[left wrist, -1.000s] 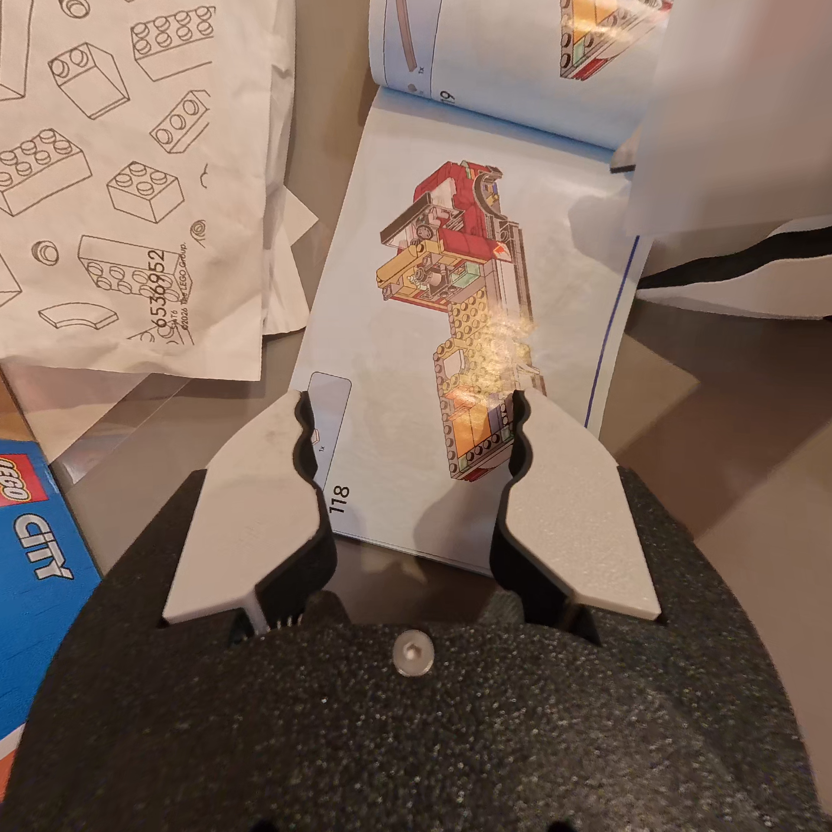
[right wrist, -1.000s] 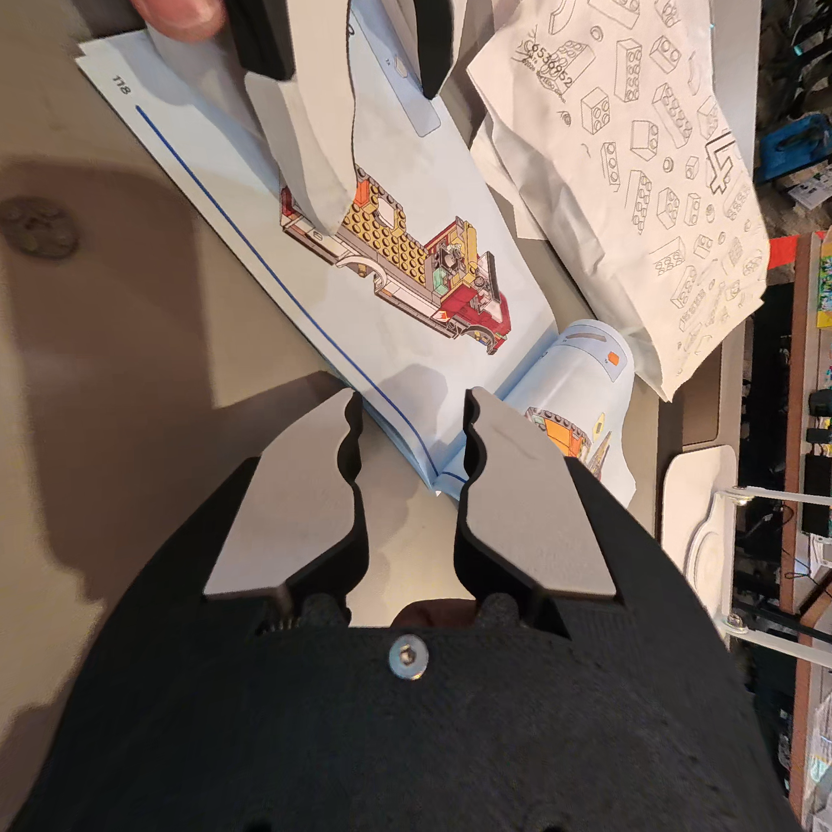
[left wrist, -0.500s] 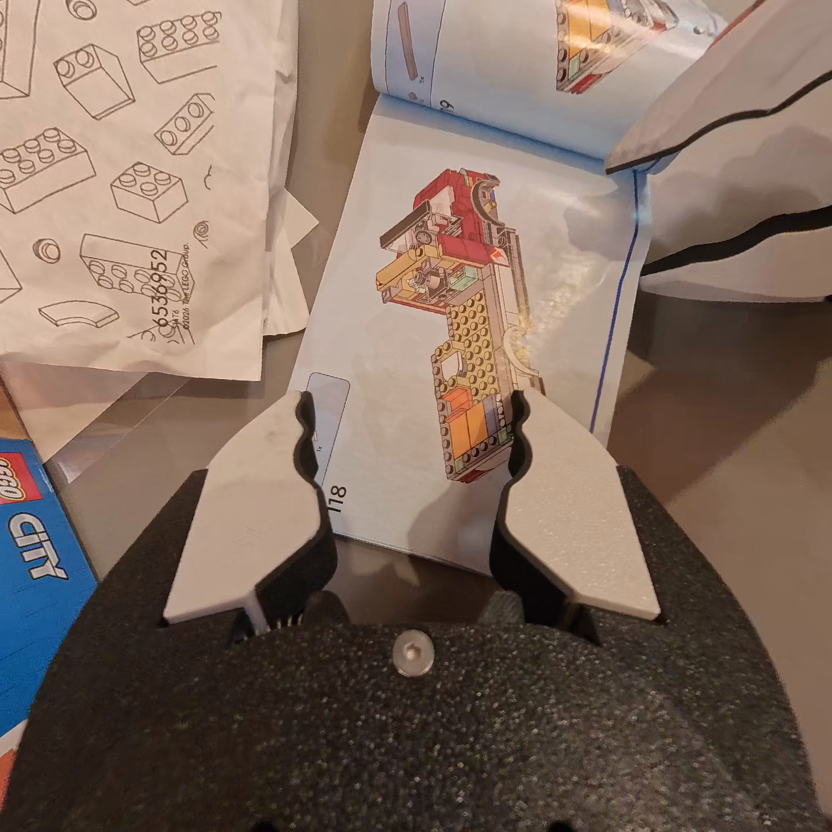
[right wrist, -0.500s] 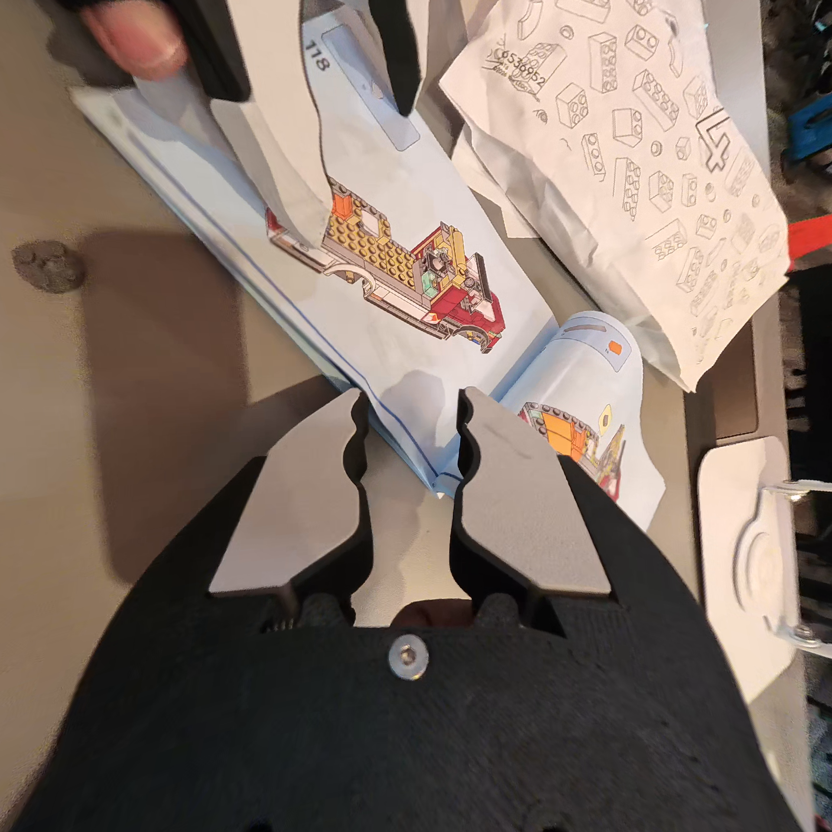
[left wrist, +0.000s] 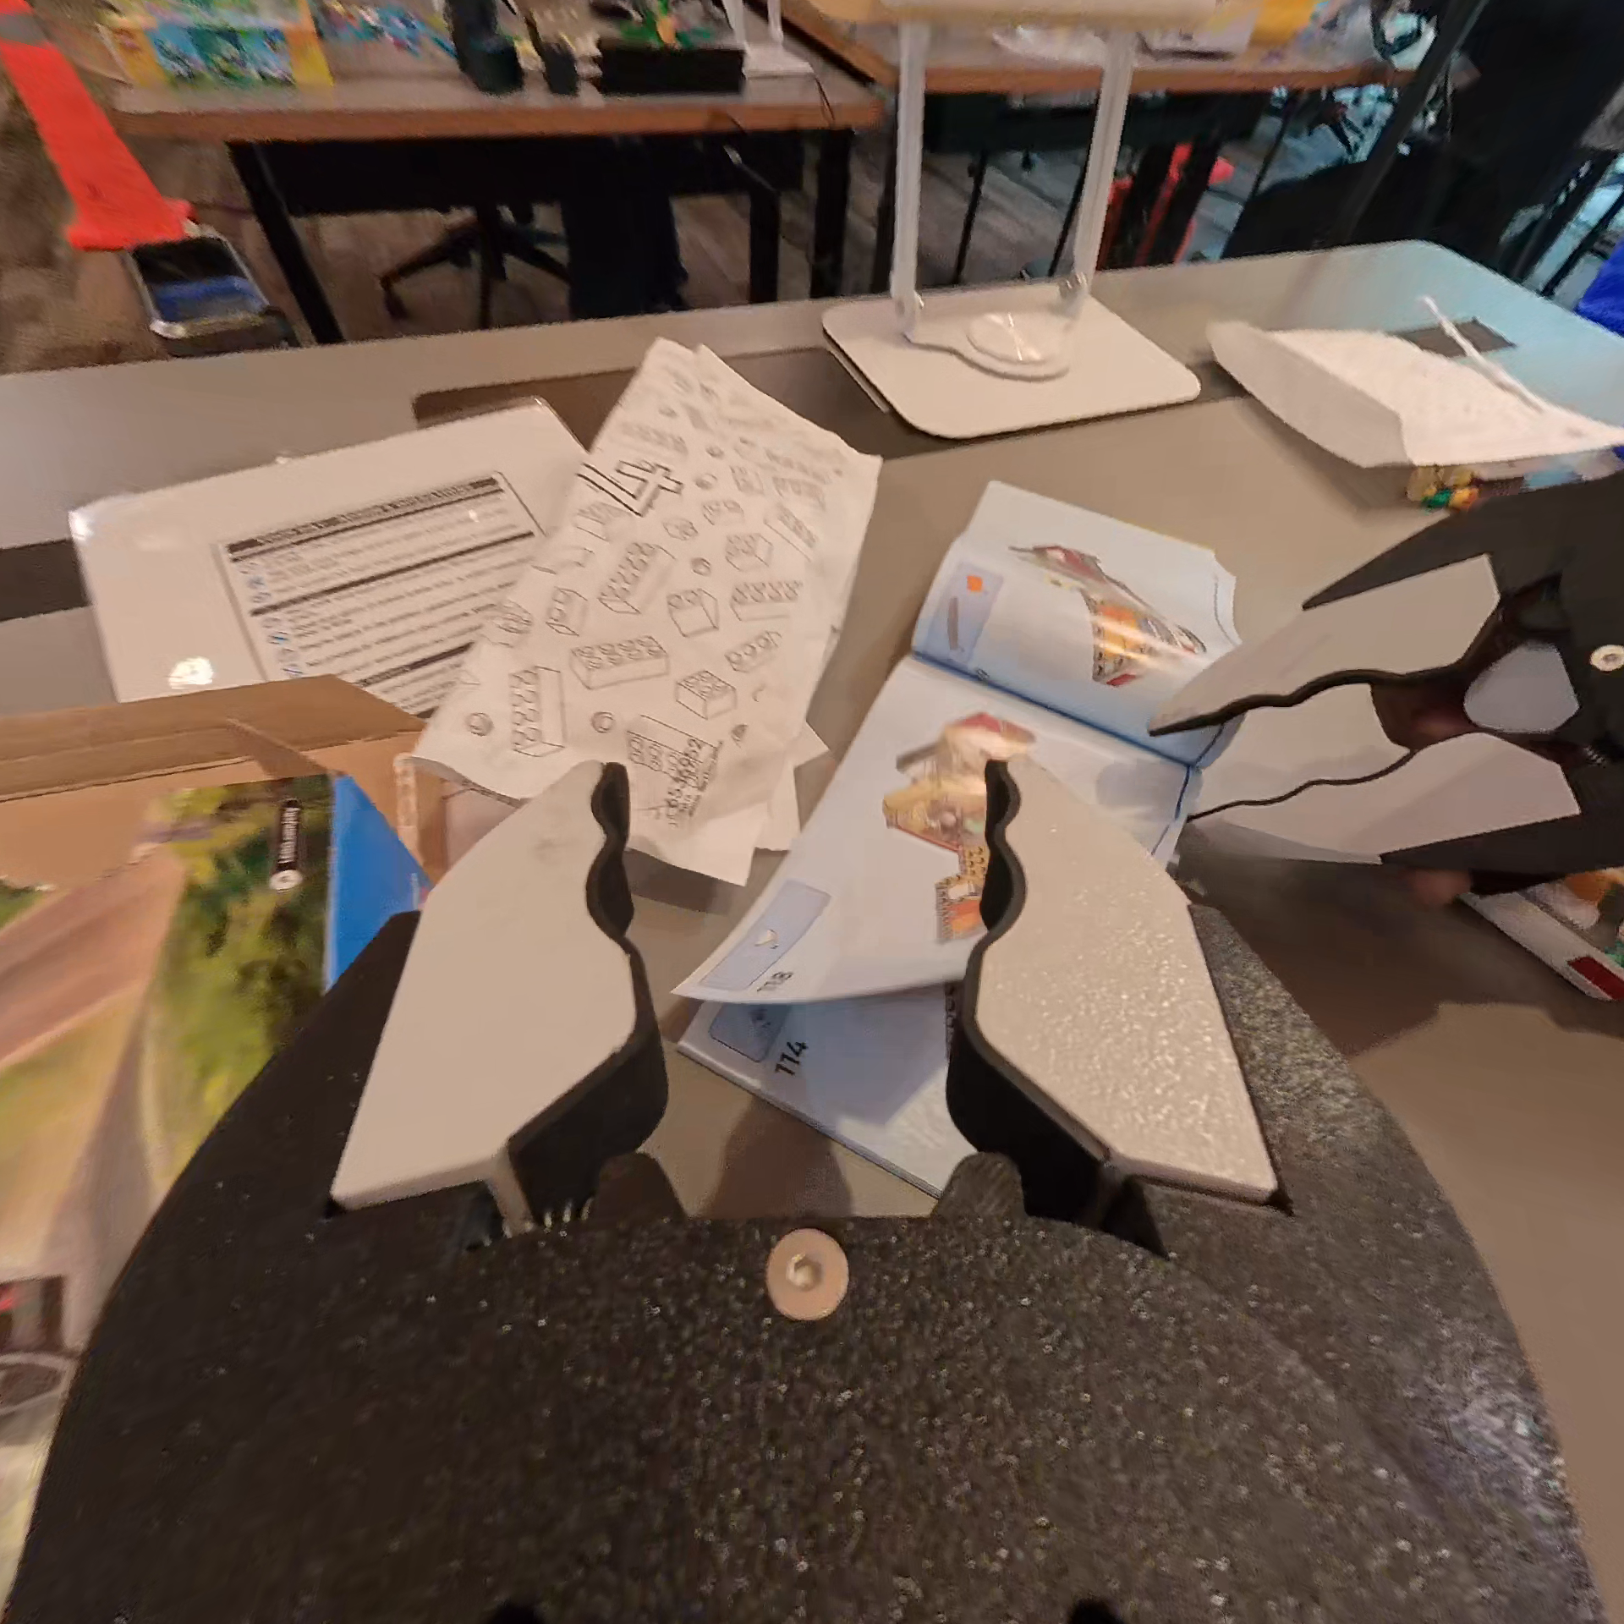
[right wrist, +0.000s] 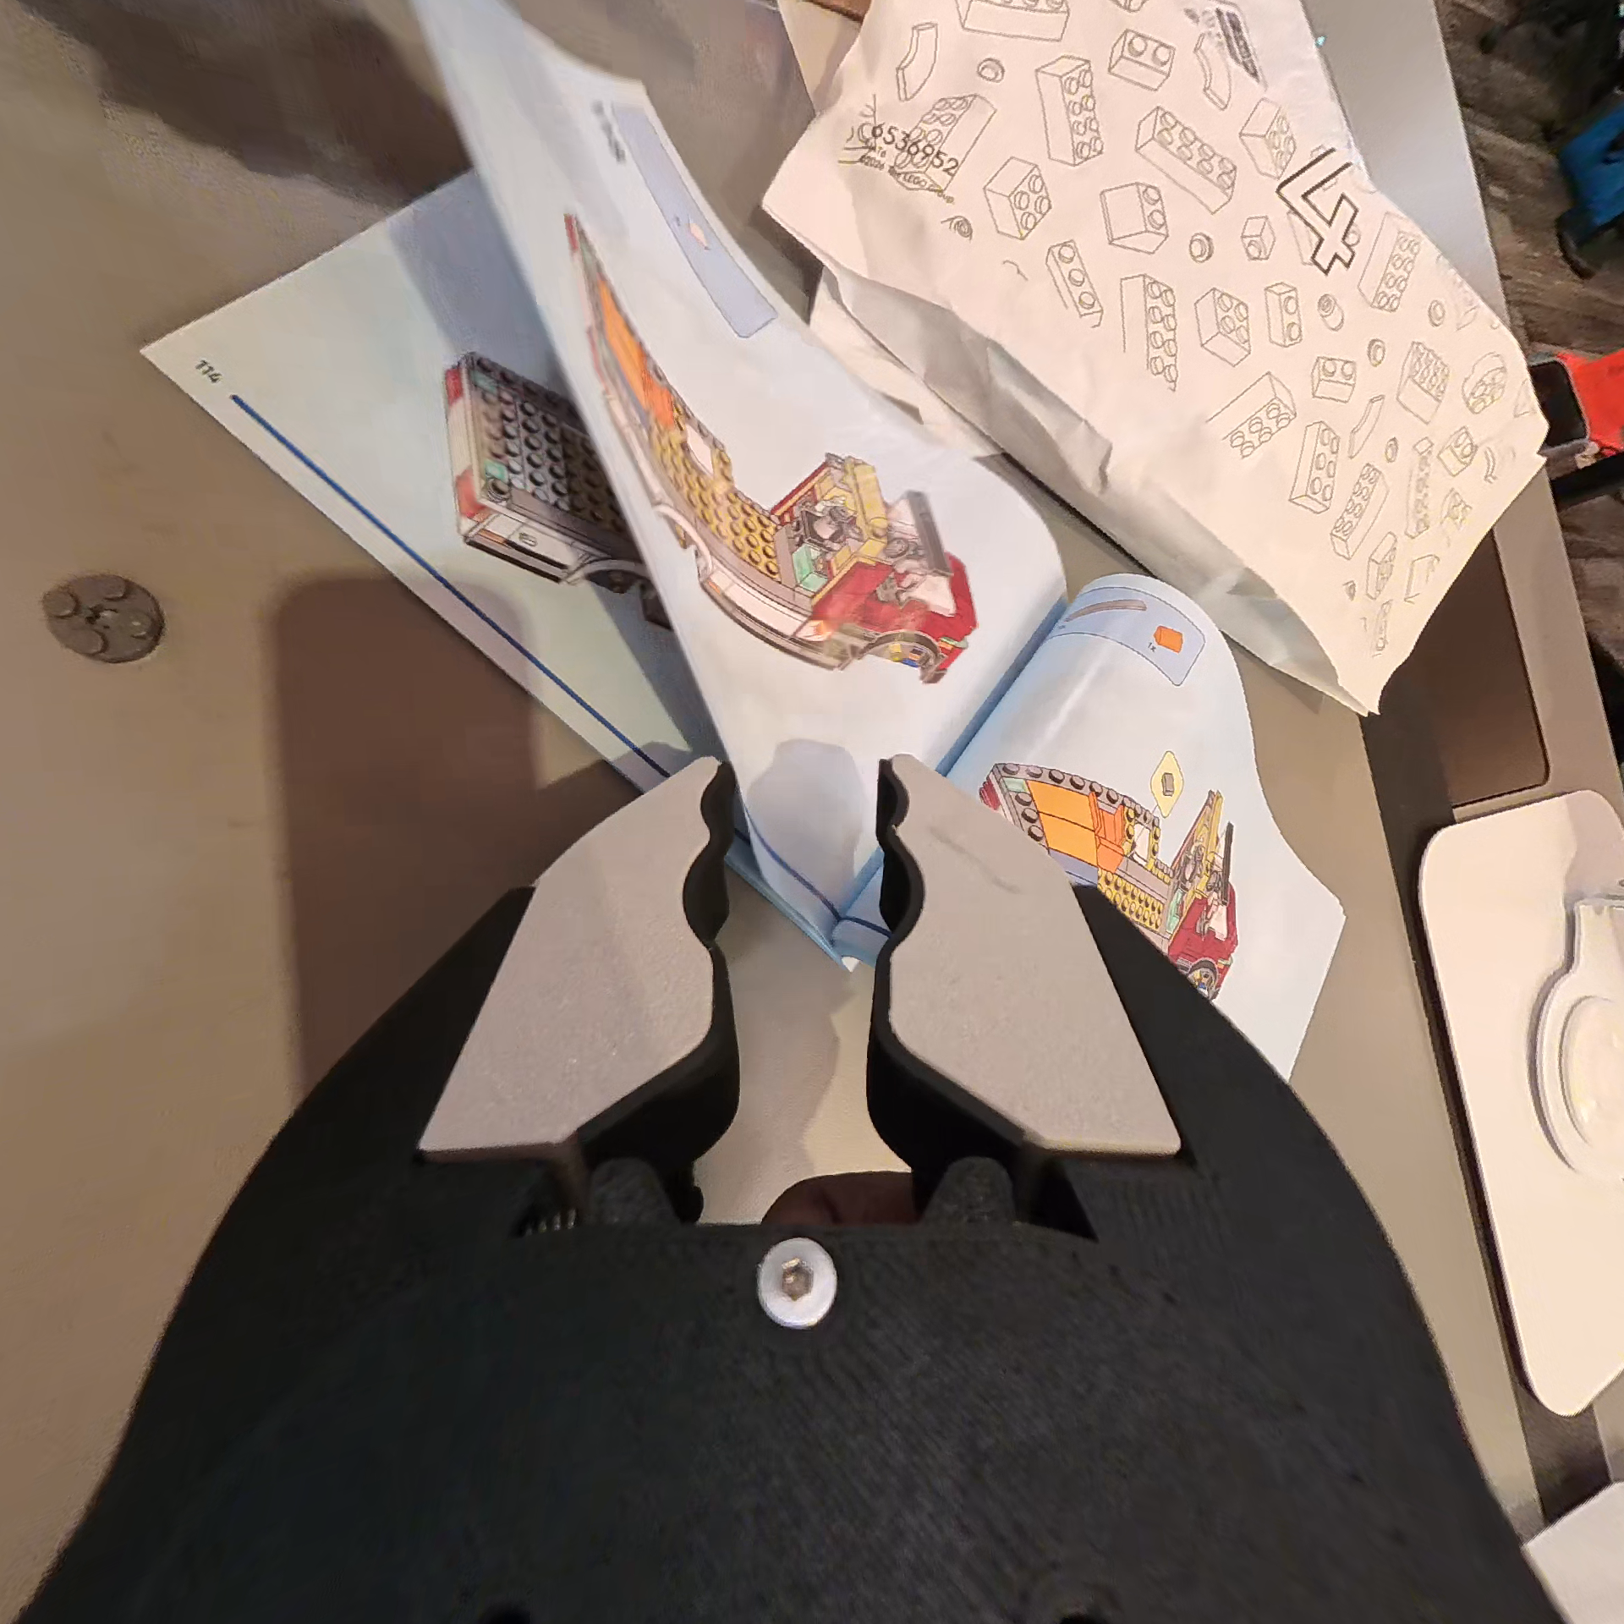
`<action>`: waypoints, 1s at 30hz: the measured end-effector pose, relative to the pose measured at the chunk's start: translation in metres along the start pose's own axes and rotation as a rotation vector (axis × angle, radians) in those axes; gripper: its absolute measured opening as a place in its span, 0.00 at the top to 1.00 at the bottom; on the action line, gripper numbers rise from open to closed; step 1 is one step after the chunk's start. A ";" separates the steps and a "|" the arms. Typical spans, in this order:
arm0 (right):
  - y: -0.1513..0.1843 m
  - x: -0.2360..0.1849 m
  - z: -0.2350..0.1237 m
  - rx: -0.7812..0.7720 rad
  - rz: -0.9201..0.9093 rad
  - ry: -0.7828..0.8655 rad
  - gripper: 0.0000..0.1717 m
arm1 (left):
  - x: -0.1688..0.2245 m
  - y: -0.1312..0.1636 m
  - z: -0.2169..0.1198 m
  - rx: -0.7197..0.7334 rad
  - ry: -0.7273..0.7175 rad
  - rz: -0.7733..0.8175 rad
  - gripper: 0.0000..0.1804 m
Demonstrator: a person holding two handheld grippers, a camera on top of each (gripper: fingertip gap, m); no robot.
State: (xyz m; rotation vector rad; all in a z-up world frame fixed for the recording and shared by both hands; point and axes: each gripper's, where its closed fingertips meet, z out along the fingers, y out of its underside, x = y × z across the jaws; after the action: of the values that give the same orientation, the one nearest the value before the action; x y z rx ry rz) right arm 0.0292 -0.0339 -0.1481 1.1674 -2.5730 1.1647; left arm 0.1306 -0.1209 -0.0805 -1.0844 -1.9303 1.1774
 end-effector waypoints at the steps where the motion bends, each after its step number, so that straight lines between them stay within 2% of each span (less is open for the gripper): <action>1: 0.000 0.001 0.000 0.001 0.007 0.001 0.82 | -0.003 -0.003 -0.004 0.022 -0.011 -0.009 0.57; 7: 0.003 0.005 -0.001 -0.003 0.036 0.005 0.83 | -0.015 -0.012 -0.018 0.092 -0.032 -0.034 0.59; 10: 0.004 0.006 -0.001 -0.004 0.051 0.002 0.83 | -0.008 0.001 -0.013 0.024 0.014 -0.011 0.59; 14: 0.004 0.006 0.000 -0.006 0.062 -0.003 0.83 | -0.002 0.019 0.000 -0.086 0.005 0.072 0.58; 19: -0.002 -0.001 -0.002 0.023 0.043 -0.041 0.83 | 0.000 0.020 0.012 -0.098 -0.027 0.077 0.58; 24: -0.023 -0.011 -0.013 0.140 0.032 -0.109 0.78 | 0.006 0.021 0.022 -0.113 -0.035 0.102 0.58; 30: -0.060 -0.023 -0.031 0.364 0.000 -0.139 0.74 | 0.013 0.030 0.028 -0.165 -0.014 0.121 0.58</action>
State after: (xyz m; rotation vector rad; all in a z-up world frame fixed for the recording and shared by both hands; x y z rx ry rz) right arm 0.0791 -0.0247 -0.0977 1.3575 -2.5250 1.6596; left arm 0.1112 -0.1120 -0.1183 -1.2984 -2.0252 1.1071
